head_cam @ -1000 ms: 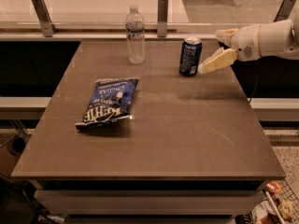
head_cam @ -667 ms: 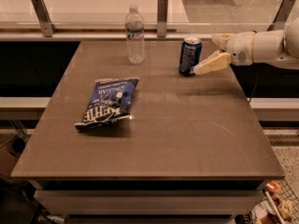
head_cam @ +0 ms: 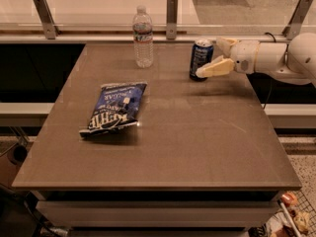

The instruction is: Pick pepsi can

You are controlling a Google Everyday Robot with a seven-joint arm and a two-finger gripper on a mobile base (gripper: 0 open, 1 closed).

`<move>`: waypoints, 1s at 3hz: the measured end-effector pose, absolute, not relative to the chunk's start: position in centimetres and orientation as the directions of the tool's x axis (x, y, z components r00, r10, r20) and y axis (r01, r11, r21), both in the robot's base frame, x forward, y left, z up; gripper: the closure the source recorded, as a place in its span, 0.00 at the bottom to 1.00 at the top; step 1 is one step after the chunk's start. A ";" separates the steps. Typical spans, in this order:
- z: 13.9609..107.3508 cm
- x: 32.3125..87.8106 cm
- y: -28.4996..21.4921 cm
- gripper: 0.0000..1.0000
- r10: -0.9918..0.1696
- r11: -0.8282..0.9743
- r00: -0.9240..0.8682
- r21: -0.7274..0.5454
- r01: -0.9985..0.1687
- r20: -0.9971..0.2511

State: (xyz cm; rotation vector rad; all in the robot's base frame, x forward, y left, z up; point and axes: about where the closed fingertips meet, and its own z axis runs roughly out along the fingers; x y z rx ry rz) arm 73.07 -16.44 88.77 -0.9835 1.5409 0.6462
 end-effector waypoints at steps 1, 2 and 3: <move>89.1 73.7 -15.5 0.02 -0.203 0.494 0.012 -0.114 -0.862 -0.979; 89.4 74.0 -14.4 0.18 -0.201 0.481 0.020 -0.116 -0.869 -0.979; 89.3 74.1 -14.1 0.41 -0.200 0.477 0.020 -0.115 -0.872 -0.980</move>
Offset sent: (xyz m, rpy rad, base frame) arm 0.0140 0.0256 0.0098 0.0345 -0.0307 0.0348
